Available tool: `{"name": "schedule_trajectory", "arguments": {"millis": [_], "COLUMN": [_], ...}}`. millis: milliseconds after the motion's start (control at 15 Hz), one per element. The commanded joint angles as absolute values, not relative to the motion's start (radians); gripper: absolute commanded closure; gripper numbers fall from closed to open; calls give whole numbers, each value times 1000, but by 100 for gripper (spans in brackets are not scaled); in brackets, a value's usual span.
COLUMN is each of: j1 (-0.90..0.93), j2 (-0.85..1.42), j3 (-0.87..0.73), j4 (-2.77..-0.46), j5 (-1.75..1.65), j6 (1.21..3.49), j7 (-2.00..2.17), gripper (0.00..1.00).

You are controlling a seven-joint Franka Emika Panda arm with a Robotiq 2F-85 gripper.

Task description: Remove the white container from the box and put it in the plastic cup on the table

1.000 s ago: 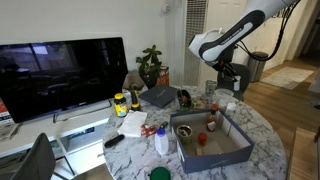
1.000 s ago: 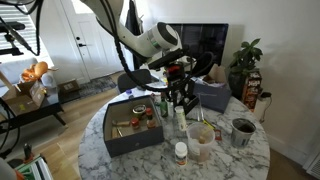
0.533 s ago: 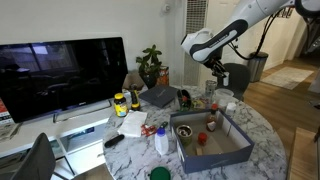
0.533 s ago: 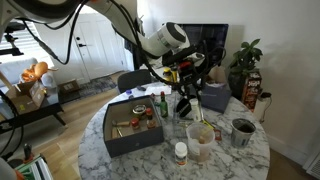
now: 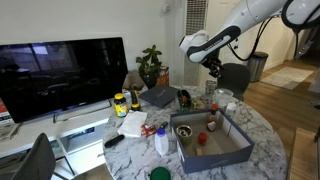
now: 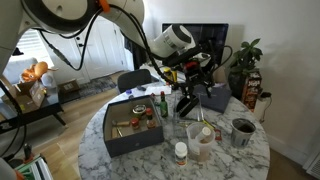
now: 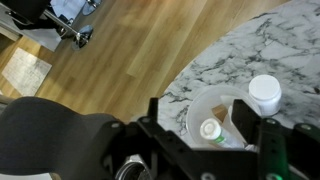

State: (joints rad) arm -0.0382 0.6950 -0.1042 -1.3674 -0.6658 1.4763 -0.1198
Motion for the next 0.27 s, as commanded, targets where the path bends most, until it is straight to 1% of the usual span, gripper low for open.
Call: {"name": "schedule_trajectory", "arguments": {"millis": [0,67,133,200], "j1": [-50,-39,-38,-37], "j2": [631,685,676,674], "j3": [-79,-99,-98,-98], "j4": [-1391,-1359,-1358,-1357], "j5": [-619,-654,-653,-653], "j6": [1473,1473,1473,1472], "j7": [-155,-130,-132,-132], "gripper": [0,0,4,0]}}
